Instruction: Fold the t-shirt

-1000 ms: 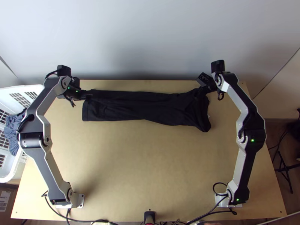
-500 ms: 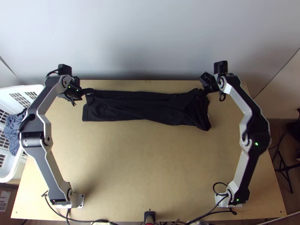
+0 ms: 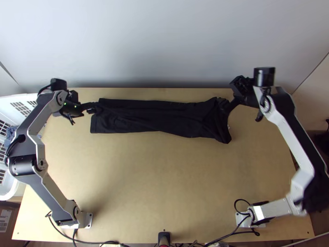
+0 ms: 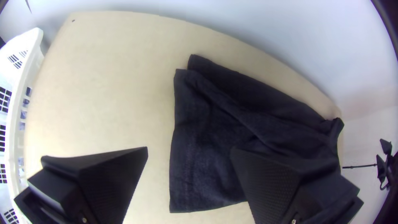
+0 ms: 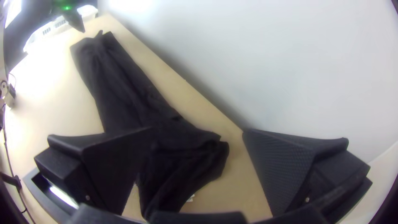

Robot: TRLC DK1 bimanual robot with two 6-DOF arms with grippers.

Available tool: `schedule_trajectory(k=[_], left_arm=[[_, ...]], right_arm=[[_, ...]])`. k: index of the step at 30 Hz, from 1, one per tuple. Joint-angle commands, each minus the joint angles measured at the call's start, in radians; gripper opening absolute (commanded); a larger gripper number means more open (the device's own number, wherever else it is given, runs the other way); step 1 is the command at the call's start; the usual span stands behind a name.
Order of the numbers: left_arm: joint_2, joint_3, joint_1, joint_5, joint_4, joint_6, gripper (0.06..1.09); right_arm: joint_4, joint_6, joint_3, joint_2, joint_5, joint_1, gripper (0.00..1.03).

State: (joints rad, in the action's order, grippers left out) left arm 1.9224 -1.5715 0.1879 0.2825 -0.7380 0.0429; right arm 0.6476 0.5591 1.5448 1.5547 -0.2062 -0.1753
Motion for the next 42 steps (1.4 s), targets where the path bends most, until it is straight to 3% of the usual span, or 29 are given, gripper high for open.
schedule_trajectory(k=[1, 9, 29, 32, 37, 38, 42], left_arm=[[-0.02, 0.113, 0.045, 0.135, 0.103, 0.058, 1.04], [0.058, 0.099, 0.042, 0.207, 0.155, 0.11, 1.04], [0.17, 0.033, 0.01, 0.327, 0.163, 0.161, 1.03], [0.162, 0.03, 0.01, 0.374, 0.163, 0.184, 0.85], [0.155, 0.03, 0.007, 0.449, 0.163, 0.219, 0.15], [0.155, 0.031, 0.007, 0.455, 0.158, 0.218, 0.1], [0.135, 0.031, 0.015, 0.466, 0.143, 0.226, 0.1]], right_arm=[[0.034, -0.031, -0.031, -0.185, -0.004, -0.053, 0.99], [0.155, -0.036, 0.078, -0.186, -0.002, -0.078, 0.99], [0.199, -0.087, 0.066, -0.242, 0.027, -0.101, 0.99], [0.199, -0.09, 0.049, -0.251, 0.028, -0.101, 0.99], [0.199, -0.105, 0.011, -0.266, 0.028, -0.112, 0.99], [0.199, -0.108, 0.003, -0.269, 0.028, -0.115, 0.99], [0.199, -0.11, -0.02, -0.283, 0.03, -0.119, 0.99]])
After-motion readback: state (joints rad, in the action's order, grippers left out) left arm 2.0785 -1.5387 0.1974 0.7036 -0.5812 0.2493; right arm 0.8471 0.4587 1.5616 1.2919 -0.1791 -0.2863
